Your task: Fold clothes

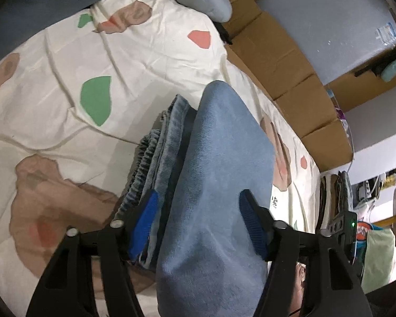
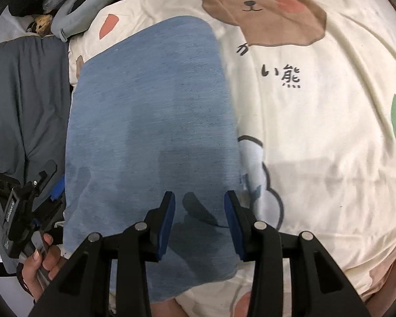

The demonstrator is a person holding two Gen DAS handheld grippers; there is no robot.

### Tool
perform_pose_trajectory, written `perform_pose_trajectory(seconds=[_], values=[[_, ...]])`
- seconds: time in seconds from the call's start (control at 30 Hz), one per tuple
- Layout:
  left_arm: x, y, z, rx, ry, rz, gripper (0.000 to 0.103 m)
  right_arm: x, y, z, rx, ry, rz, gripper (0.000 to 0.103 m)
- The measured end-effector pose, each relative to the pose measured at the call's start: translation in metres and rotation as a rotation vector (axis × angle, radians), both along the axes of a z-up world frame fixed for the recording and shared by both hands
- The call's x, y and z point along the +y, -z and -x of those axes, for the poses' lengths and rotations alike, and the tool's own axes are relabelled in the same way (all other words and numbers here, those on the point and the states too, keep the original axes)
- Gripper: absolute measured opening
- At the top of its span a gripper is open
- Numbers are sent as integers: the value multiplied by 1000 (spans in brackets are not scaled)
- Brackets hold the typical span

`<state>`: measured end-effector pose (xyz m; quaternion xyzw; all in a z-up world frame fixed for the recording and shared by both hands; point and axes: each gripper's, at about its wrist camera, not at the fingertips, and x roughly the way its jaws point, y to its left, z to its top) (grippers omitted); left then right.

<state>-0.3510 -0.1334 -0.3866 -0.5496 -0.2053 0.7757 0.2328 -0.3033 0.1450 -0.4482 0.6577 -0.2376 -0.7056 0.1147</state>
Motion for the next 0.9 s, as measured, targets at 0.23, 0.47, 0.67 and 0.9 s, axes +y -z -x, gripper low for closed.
perform_pose_trajectory(seconds=[0.23, 0.47, 0.67, 0.9], values=[[5, 5, 12, 12, 85, -7, 50, 4, 2, 0, 14, -12, 16, 38], [16, 25, 30, -59, 160, -24, 24, 6, 7, 2, 20, -21, 0, 38], [17, 18, 24, -39, 165, -14, 7, 12, 11, 3, 15, 2, 11, 38], [0, 11, 15, -49, 120, -49, 6, 9, 1, 5, 39, -27, 12, 38]])
